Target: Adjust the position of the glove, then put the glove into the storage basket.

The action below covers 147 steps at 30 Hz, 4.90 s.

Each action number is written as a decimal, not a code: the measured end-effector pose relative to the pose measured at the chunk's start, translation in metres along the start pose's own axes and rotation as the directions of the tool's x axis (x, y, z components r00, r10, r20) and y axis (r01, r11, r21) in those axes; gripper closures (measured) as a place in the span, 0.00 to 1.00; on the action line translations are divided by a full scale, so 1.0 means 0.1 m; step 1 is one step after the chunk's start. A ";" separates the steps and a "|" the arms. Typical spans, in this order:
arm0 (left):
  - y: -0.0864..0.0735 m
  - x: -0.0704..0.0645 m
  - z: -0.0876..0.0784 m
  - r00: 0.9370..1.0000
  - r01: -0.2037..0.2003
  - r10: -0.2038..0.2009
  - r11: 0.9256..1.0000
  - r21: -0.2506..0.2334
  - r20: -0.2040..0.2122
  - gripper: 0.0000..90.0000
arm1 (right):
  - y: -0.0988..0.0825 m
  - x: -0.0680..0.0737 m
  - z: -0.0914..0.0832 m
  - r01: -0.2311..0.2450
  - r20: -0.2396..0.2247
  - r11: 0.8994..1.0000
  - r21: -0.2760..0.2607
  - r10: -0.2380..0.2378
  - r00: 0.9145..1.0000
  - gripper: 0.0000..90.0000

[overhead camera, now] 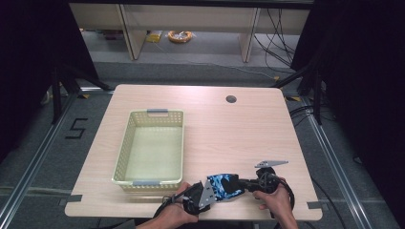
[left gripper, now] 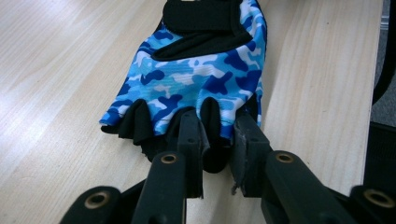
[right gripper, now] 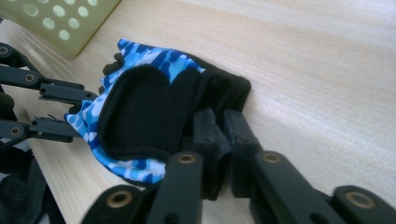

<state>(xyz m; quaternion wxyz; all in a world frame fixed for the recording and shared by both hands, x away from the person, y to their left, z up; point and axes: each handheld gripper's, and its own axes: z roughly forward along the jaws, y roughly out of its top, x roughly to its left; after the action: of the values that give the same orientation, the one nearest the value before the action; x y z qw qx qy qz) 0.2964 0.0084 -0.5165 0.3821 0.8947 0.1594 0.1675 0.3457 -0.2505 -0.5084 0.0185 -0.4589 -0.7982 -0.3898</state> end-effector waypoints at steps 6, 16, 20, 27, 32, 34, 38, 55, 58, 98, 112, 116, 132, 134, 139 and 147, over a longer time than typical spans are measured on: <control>0.00 0.04 -0.03 1.000 -0.006 0.006 1.000 0.007 0.002 0.87 | 0.00 0.07 -0.03 0.039 0.027 0.999 0.002 -0.039 0.999 0.97; 0.00 0.02 -0.06 1.000 0.000 0.000 1.000 -0.001 0.013 0.91 | -0.05 0.13 -0.19 0.030 -0.016 0.997 -0.069 -0.031 0.999 0.97; -0.02 0.00 -0.04 1.000 0.002 -0.002 1.000 0.003 0.031 0.85 | -0.06 0.15 -0.17 -0.011 -0.012 0.998 -0.056 0.010 1.000 0.97; -0.02 0.01 -0.05 0.998 0.021 -0.022 1.000 0.017 0.055 0.73 | -0.05 0.13 -0.15 0.000 -0.011 0.999 -0.050 0.000 1.000 0.97; -0.02 0.04 -0.04 0.999 0.017 -0.017 1.000 0.014 0.048 0.71 | -0.07 0.10 -0.15 0.003 -0.014 0.998 -0.057 -0.004 1.000 0.97; -0.03 0.02 -0.02 0.999 0.026 -0.026 1.000 0.001 0.027 0.79 | -0.06 0.08 -0.14 0.018 -0.012 0.998 -0.058 -0.019 1.000 0.97; -0.04 0.01 -0.02 1.000 0.008 -0.008 1.000 -0.005 -0.003 0.90 | -0.07 0.09 -0.13 0.014 -0.024 0.998 -0.057 -0.016 1.000 0.97; 0.04 -0.03 -0.20 1.000 0.015 -0.015 0.999 -0.047 0.003 0.91 | -0.02 0.21 -0.29 0.013 -0.041 0.995 -0.095 -0.017 0.999 0.97; 0.06 -0.05 -0.25 1.000 0.018 -0.017 0.997 -0.069 0.009 0.91 | -0.01 0.25 -0.33 0.044 -0.051 0.992 -0.120 -0.050 0.997 0.97; 0.10 0.79 -1.42 0.984 0.079 -0.091 0.994 -0.081 -0.155 0.91 | 1.14 1.15 -0.26 0.269 -0.077 0.943 -0.197 -0.289 0.954 0.97; -0.33 1.27 -1.71 0.974 0.125 -0.116 0.992 0.032 -0.194 0.91 | 1.57 1.43 0.47 0.269 -0.139 0.953 -0.142 -0.289 0.947 0.97; -0.43 1.35 -1.71 0.971 0.146 -0.135 0.988 0.042 -0.196 0.91 | 1.58 1.46 0.61 0.256 -0.153 0.959 -0.123 -0.273 0.950 0.97; -0.83 1.51 -1.61 0.971 0.199 -0.174 0.969 0.148 -0.166 0.90 | 1.50 1.56 1.22 0.271 -0.171 0.962 0.014 -0.265 0.949 0.97; -0.87 1.52 -1.59 0.969 0.213 -0.189 0.965 0.152 -0.161 0.90 | 1.48 1.59 1.26 0.272 -0.166 0.962 0.035 -0.263 0.951 0.97; -0.91 1.53 -1.55 0.973 0.203 -0.178 0.963 0.178 -0.145 0.90 | 1.45 1.65 1.34 0.299 -0.141 0.950 0.090 -0.285 0.948 0.97; -0.90 1.55 -1.55 0.978 0.198 -0.176 0.954 0.225 -0.113 0.87 | 1.41 1.68 1.39 0.307 -0.132 0.939 0.153 -0.288 0.948 0.97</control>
<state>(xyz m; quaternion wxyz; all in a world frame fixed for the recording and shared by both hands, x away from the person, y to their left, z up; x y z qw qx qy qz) 0.3557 0.2289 -0.4541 0.2797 0.9059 0.2794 0.1515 0.3994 -0.0017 -0.4546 0.0419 -0.3077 -0.8869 -0.3421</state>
